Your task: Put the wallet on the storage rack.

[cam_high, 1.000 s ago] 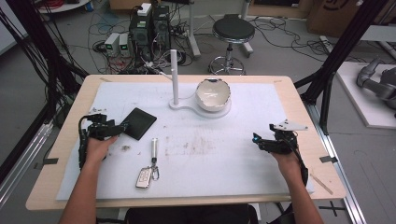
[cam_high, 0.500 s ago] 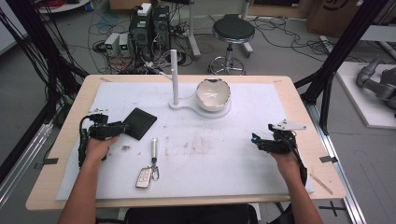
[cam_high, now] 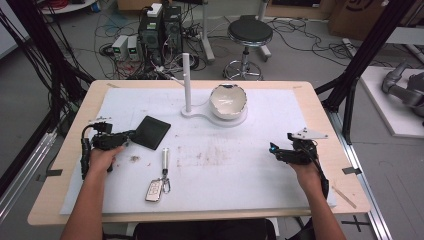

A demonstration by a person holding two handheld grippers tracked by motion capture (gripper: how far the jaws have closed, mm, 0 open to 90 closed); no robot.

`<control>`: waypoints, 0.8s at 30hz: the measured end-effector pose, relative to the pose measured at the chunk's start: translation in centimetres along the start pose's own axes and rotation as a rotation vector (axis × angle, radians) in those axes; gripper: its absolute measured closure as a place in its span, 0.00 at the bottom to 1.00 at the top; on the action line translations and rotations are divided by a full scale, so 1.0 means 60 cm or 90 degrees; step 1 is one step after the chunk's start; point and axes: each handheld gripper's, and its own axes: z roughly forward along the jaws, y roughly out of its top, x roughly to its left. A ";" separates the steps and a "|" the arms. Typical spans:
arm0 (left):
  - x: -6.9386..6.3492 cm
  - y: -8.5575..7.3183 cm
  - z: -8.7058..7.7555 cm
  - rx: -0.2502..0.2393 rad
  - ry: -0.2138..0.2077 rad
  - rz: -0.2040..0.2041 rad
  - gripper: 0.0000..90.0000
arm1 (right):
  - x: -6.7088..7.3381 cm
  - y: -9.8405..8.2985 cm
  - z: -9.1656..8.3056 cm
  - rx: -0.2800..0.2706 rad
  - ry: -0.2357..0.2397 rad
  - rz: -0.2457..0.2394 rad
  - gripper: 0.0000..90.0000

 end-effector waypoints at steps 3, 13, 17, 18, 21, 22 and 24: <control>-0.001 0.002 -0.005 -0.018 -0.026 -0.010 0.92 | -0.001 0.000 0.000 0.000 -0.002 0.001 0.23; -0.040 0.026 -0.031 -0.070 -0.005 0.088 0.93 | -0.002 -0.001 0.000 -0.001 -0.002 0.005 0.23; -0.066 0.038 -0.041 -0.079 0.026 0.163 0.93 | -0.002 -0.001 0.000 -0.001 -0.004 0.005 0.23; -0.070 0.038 -0.041 -0.082 0.022 0.170 0.93 | -0.002 -0.001 0.000 -0.001 -0.003 0.005 0.23; -0.077 0.037 -0.040 -0.081 0.010 0.180 0.93 | -0.002 -0.001 0.000 0.000 -0.004 0.006 0.22; -0.079 0.036 -0.040 -0.082 0.008 0.180 0.93 | -0.002 -0.001 0.000 0.000 -0.004 0.006 0.23; -0.081 0.036 -0.041 -0.086 -0.001 0.180 0.93 | -0.003 -0.001 0.001 0.000 -0.005 0.006 0.23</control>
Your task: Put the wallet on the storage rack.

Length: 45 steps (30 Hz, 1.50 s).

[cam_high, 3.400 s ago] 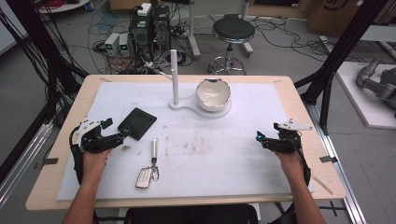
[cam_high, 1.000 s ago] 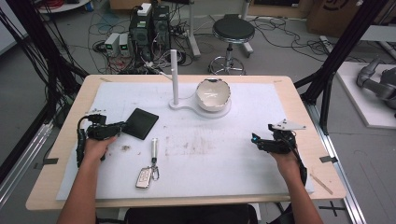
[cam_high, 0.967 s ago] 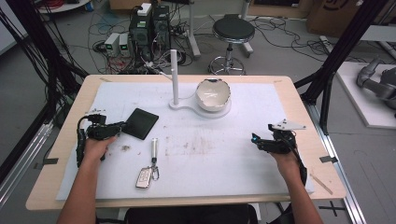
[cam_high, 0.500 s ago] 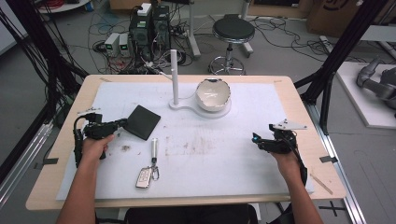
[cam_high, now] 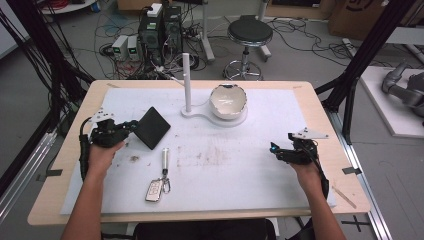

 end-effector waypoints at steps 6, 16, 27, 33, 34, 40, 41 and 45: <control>-0.002 -0.001 -0.001 -0.024 -0.041 -0.021 0.93 | 0.000 0.000 0.000 0.001 -0.001 0.002 0.23; -0.009 -0.007 0.009 -0.018 -0.083 -0.043 0.81 | 0.001 0.001 0.000 -0.002 0.001 0.004 0.23; -0.019 -0.014 0.034 0.017 -0.063 -0.024 0.70 | 0.002 0.001 -0.001 0.001 0.000 0.003 0.23; -0.024 -0.014 0.039 0.018 -0.055 -0.031 0.85 | 0.003 0.001 0.000 0.002 0.005 0.002 0.23; -0.024 -0.014 0.039 0.018 -0.055 -0.031 0.85 | 0.003 0.001 0.000 0.003 0.006 0.001 0.23; -0.037 -0.005 0.038 0.001 -0.085 -0.012 0.86 | 0.004 0.001 0.001 0.002 0.011 -0.002 0.23; -0.039 -0.003 0.037 -0.005 -0.090 -0.008 0.86 | 0.004 0.001 0.001 0.001 0.011 -0.003 0.23; -0.048 0.008 0.034 -0.028 -0.137 -0.013 0.86 | 0.005 0.002 0.001 -0.005 0.021 -0.007 0.23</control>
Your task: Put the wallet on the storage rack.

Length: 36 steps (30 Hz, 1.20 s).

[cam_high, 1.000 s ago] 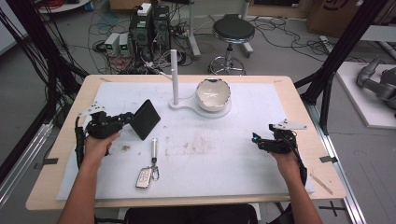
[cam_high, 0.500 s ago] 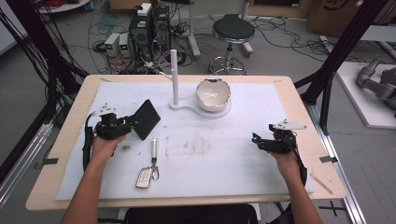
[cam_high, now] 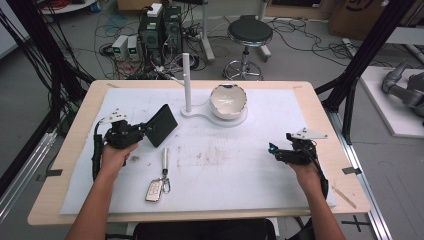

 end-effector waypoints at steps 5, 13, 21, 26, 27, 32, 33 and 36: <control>-0.017 0.009 0.009 -0.007 -0.067 0.008 0.86 | 0.002 0.004 0.000 -0.014 0.028 -0.001 0.23; -0.042 0.021 0.026 -0.003 -0.126 0.039 0.86 | 0.017 0.019 0.007 -0.031 0.102 -0.010 0.27; -0.070 0.029 0.054 0.014 -0.191 0.071 0.86 | 0.038 0.044 0.021 -0.064 0.212 -0.032 0.31; -0.083 0.033 0.069 0.025 -0.230 0.078 0.86 | 0.056 0.060 0.039 -0.067 0.309 -0.051 0.39; -0.088 0.034 0.072 0.025 -0.236 0.083 0.86 | 0.056 0.060 0.039 -0.067 0.309 -0.051 0.39; -0.105 0.035 0.089 0.038 -0.282 0.085 0.86 | 0.083 0.085 0.065 -0.073 0.386 -0.080 0.43; -0.105 0.035 0.089 0.038 -0.282 0.085 0.86 | 0.087 0.088 0.069 -0.073 0.393 -0.082 0.42; -0.112 0.033 0.094 0.044 -0.305 0.091 0.86 | 0.102 0.098 0.083 -0.075 0.413 -0.099 0.40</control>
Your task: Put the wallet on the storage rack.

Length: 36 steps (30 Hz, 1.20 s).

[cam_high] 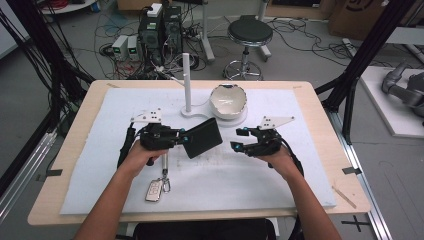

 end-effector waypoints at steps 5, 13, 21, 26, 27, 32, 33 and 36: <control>-0.001 0.001 0.004 -0.007 -0.024 -0.001 0.86 | 0.002 0.011 0.029 0.009 0.036 -0.013 0.43; -0.002 0.001 0.010 -0.012 -0.046 -0.002 0.86 | 0.005 0.023 0.053 0.002 0.099 -0.036 0.63; 0.006 0.004 0.004 -0.020 0.009 -0.031 0.75 | 0.004 0.027 0.045 -0.014 0.105 -0.060 0.87; 0.017 0.005 -0.013 -0.029 0.087 -0.070 0.54 | 0.006 0.030 0.034 -0.014 0.061 -0.075 0.89; 0.020 0.004 -0.021 -0.039 0.099 -0.074 0.53 | 0.006 0.031 0.029 -0.017 0.048 -0.076 0.89; 0.031 -0.008 -0.075 -0.076 0.191 -0.078 0.52 | 0.001 0.040 -0.003 -0.042 -0.031 -0.089 0.89; 0.031 -0.008 -0.075 -0.076 0.191 -0.078 0.50 | 0.001 0.044 -0.009 -0.043 -0.045 -0.091 0.89; 0.040 -0.028 -0.114 -0.066 0.282 -0.082 0.46 | -0.002 0.057 -0.023 -0.043 -0.089 -0.113 0.89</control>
